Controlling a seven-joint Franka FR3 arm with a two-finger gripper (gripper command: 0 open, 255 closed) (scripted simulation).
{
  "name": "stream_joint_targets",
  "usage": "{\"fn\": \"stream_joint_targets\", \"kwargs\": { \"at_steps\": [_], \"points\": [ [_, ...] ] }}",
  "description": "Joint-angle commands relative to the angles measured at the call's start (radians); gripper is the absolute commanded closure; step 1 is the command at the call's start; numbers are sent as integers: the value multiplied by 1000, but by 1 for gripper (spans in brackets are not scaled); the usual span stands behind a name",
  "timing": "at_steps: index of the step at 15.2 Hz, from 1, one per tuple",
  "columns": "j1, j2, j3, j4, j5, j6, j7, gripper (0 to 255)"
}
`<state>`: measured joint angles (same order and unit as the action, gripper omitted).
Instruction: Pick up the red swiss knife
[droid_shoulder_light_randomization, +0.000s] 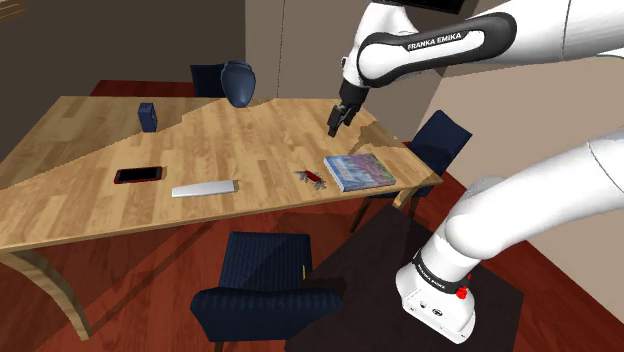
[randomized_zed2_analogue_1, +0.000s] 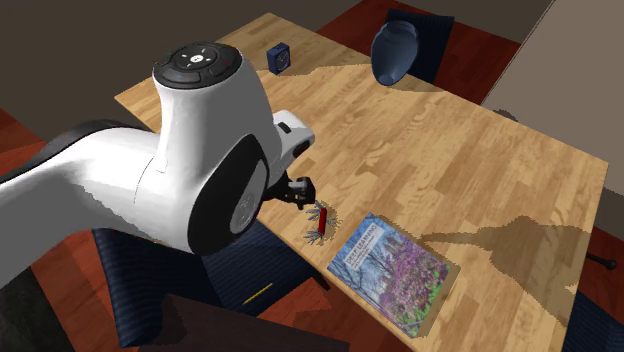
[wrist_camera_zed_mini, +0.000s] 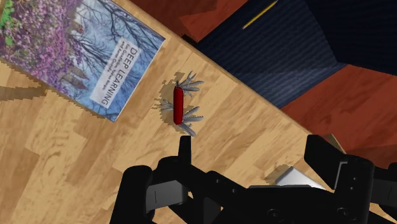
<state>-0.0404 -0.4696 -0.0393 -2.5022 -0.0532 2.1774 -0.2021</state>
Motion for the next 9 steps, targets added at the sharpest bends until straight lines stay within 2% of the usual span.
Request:
{"fn": "stream_joint_targets", "kwargs": {
  "at_steps": [1, 9],
  "points": [
    [-6, 65, -15, -13, -3, 78, -17, 0],
    [-14, 367, -57, 38, 22, 320, -79, 0]
  ]
}}
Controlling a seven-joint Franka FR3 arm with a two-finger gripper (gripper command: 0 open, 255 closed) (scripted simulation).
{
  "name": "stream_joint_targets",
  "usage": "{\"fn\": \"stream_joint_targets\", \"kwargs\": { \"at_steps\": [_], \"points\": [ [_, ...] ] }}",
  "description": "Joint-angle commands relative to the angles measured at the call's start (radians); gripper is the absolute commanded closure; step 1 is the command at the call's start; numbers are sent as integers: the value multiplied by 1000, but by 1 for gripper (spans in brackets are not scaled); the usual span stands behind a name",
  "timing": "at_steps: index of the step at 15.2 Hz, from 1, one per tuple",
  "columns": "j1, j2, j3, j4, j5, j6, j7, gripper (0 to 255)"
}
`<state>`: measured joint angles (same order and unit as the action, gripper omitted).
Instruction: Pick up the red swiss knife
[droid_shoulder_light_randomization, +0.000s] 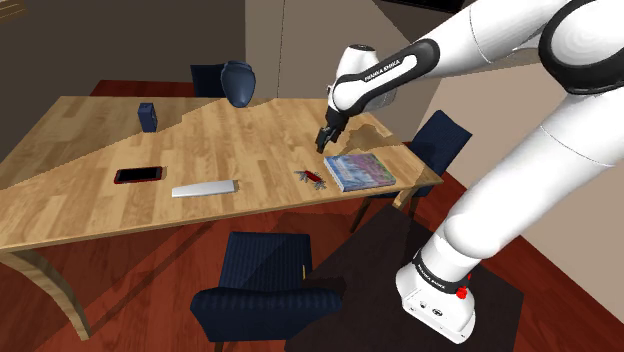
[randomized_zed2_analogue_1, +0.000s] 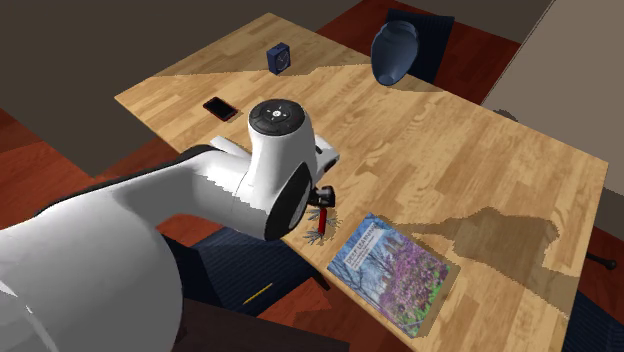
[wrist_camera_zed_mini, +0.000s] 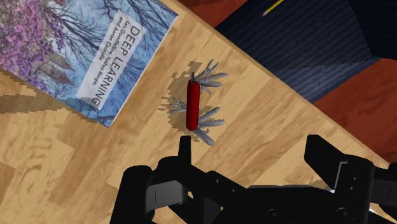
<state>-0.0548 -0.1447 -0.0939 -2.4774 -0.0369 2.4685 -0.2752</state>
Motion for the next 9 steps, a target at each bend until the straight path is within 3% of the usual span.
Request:
{"fn": "stream_joint_targets", "kwargs": {
  "at_steps": [1, 9],
  "points": [
    [0, 82, -7, 26, 13, 55, -16, 0],
    [-28, 407, -7, 176, 97, 218, -113, 0]
  ]
}}
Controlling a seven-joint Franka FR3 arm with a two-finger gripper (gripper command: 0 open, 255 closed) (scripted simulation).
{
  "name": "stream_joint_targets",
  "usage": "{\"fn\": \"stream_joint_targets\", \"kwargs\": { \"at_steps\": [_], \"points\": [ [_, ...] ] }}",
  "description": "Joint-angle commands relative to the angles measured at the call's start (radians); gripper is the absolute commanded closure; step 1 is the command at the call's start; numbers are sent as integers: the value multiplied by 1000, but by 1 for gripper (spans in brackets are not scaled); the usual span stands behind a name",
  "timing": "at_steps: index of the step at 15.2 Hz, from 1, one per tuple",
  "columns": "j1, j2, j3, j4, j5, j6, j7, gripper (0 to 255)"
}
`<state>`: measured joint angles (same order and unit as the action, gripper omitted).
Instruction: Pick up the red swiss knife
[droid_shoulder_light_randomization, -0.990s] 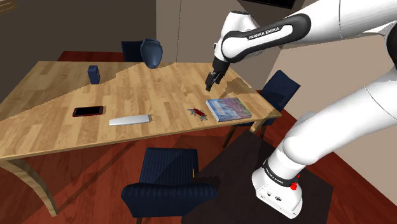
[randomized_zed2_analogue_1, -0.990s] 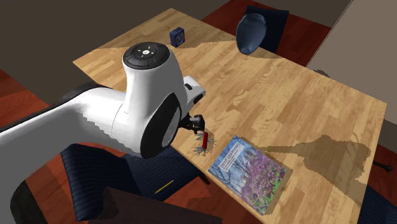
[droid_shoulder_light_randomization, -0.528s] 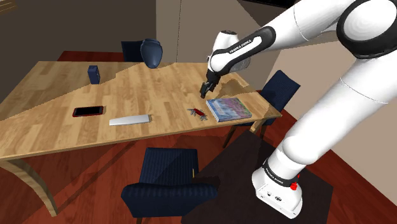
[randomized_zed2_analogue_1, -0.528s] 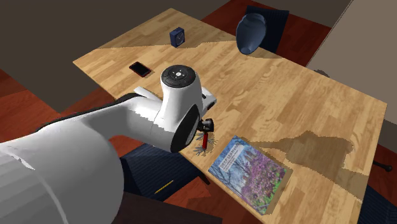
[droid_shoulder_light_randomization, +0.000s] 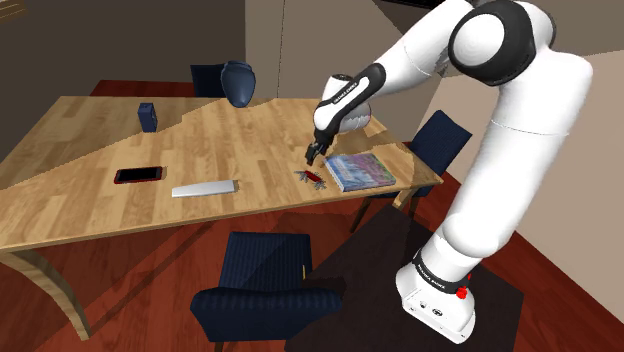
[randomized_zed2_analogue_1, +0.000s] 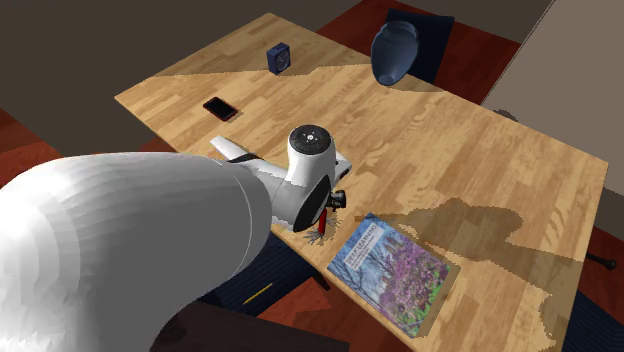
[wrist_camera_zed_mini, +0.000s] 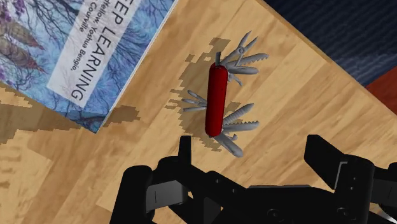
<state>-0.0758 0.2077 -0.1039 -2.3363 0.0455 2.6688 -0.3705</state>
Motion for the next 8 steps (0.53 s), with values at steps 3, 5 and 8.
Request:
{"fn": "stream_joint_targets", "kwargs": {
  "at_steps": [3, 5, 8],
  "points": [
    [-30, 175, 17, 112, 42, 58, -49, 0],
    [-33, 193, 20, 117, 46, 70, -52, 0],
    [-38, 231, 26, 123, 53, 102, -58, 0]
  ]
}}
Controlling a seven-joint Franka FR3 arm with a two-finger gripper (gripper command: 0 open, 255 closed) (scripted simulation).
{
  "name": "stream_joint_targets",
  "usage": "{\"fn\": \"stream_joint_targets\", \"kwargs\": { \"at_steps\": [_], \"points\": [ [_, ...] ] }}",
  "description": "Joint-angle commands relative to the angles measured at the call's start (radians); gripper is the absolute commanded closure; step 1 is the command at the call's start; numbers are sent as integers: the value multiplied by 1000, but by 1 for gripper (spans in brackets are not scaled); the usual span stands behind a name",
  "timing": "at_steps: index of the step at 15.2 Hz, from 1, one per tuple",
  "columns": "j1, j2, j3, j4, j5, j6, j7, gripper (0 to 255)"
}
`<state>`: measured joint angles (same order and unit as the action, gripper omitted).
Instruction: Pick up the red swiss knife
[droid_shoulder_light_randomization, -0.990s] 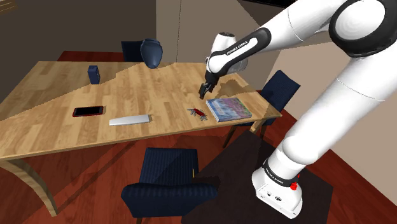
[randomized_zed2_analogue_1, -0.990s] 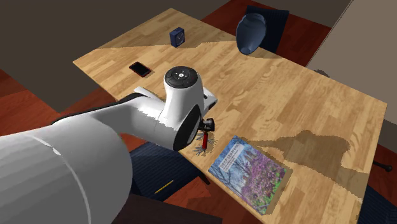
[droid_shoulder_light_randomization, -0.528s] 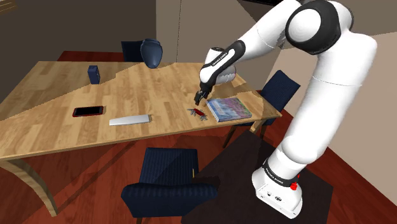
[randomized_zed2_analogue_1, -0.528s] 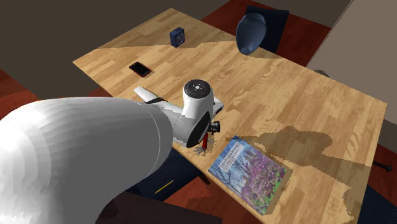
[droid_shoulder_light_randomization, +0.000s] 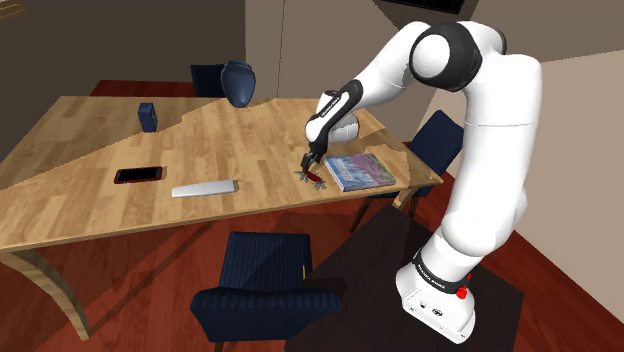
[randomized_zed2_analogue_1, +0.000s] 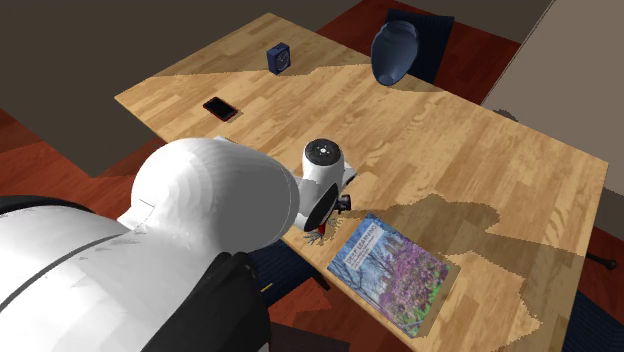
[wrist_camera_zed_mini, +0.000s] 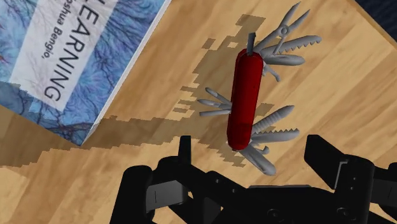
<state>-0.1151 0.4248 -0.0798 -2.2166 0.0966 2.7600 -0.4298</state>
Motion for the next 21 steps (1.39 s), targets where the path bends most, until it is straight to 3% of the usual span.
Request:
{"fn": "stream_joint_targets", "kwargs": {
  "at_steps": [1, 5, 6, 15, 21],
  "points": [
    [0, 26, 4, 5, 4, 21, 0, 0],
    [-5, 59, 10, 12, 10, 47, -4, 0],
    [-5, 60, 10, 13, 10, 48, -5, 255],
    [-5, 59, 10, 12, 10, 47, -4, 255],
    [6, -17, -3, -1, -4, -15, 6, 255]
  ]
}}
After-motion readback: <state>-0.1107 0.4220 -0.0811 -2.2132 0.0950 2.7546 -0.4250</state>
